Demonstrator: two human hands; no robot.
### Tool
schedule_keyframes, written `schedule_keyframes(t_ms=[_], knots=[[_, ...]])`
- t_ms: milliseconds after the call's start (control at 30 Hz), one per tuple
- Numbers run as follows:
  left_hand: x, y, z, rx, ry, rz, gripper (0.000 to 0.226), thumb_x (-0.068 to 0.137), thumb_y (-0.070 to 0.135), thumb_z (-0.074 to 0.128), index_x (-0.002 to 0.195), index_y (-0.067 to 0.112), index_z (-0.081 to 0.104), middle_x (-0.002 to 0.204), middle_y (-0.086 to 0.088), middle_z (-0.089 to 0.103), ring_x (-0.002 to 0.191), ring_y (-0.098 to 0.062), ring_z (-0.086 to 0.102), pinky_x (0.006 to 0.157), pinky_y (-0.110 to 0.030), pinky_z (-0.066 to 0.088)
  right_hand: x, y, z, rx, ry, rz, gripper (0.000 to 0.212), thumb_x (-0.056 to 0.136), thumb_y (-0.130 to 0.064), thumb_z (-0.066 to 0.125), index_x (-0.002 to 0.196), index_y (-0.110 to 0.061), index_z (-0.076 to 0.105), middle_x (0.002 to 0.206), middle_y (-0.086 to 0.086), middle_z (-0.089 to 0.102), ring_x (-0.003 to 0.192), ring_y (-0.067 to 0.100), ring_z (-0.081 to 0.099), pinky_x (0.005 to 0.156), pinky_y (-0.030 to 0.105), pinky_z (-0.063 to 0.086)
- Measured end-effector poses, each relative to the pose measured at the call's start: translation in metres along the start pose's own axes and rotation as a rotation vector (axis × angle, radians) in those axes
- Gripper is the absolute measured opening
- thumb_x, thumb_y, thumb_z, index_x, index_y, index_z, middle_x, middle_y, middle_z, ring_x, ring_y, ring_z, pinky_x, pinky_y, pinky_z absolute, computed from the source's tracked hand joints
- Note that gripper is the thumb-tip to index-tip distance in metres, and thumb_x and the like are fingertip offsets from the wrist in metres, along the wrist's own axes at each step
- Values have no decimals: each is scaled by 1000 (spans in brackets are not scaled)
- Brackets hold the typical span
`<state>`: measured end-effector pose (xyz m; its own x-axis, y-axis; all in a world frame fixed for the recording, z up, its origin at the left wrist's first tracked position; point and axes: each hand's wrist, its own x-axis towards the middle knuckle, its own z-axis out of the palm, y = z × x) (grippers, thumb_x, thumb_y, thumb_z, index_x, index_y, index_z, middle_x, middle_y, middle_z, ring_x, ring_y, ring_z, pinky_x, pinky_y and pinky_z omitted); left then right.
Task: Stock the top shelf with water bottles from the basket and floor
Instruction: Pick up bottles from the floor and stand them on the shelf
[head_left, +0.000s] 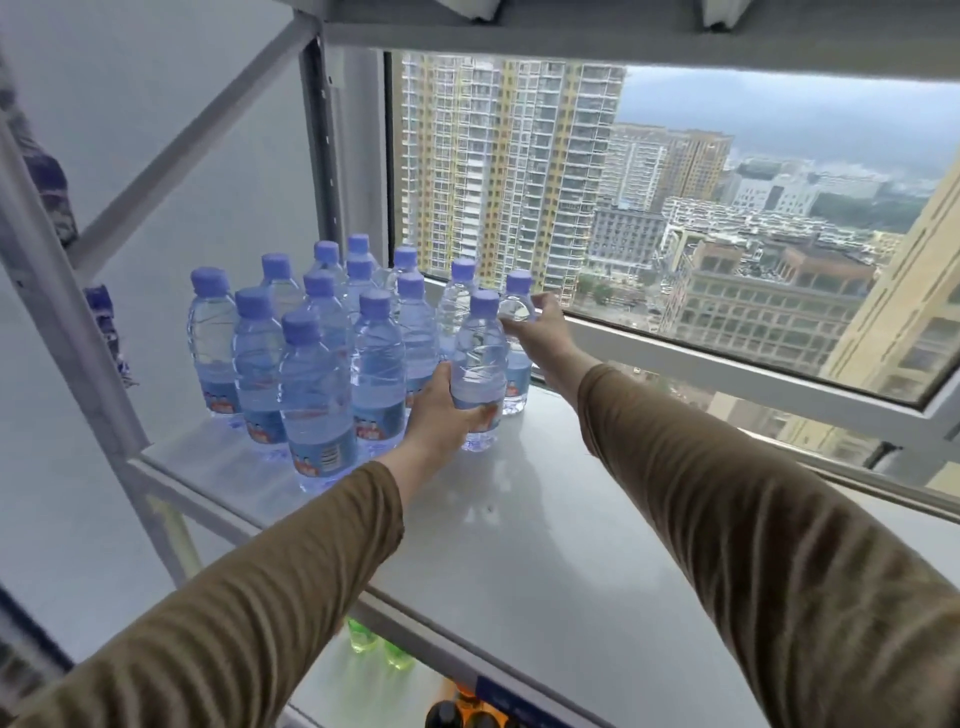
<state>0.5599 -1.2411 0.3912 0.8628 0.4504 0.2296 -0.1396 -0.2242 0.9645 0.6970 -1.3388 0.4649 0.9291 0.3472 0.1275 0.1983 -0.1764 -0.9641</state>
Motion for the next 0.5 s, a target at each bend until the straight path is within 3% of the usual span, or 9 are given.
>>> schedule_keyframes(t_ms=[167,300,400,500], knots=[[12,-5,-1,61,-2,1,58,76,19,88,123,21,55,117,6,67,103,-9,64,84,-22,51,6,4,-3,-4,-68,-5,49,91,-22,82,125,-18,47,104,-1,67,93,15,67,76,29,54],[13,-17,-1,131,-11,16,64,74,25,89,127,24,52,121,7,66,108,-11,64,91,-27,53,6,9,-13,4,-142,13,55,92,-33,80,134,-19,48,119,4,70,116,26,68,99,44,56],[8,-25,-2,225,11,-2,63,74,31,88,125,22,52,122,5,66,110,-16,63,94,-34,53,1,9,-21,27,-204,38,47,98,-23,73,137,-18,48,108,-5,68,102,16,68,77,30,56],[6,-26,0,249,26,-13,60,77,30,86,126,20,53,121,4,66,108,-15,63,93,-34,52,-2,8,-26,-15,-240,44,42,100,-25,71,134,-25,47,112,-4,66,94,9,66,81,33,55]])
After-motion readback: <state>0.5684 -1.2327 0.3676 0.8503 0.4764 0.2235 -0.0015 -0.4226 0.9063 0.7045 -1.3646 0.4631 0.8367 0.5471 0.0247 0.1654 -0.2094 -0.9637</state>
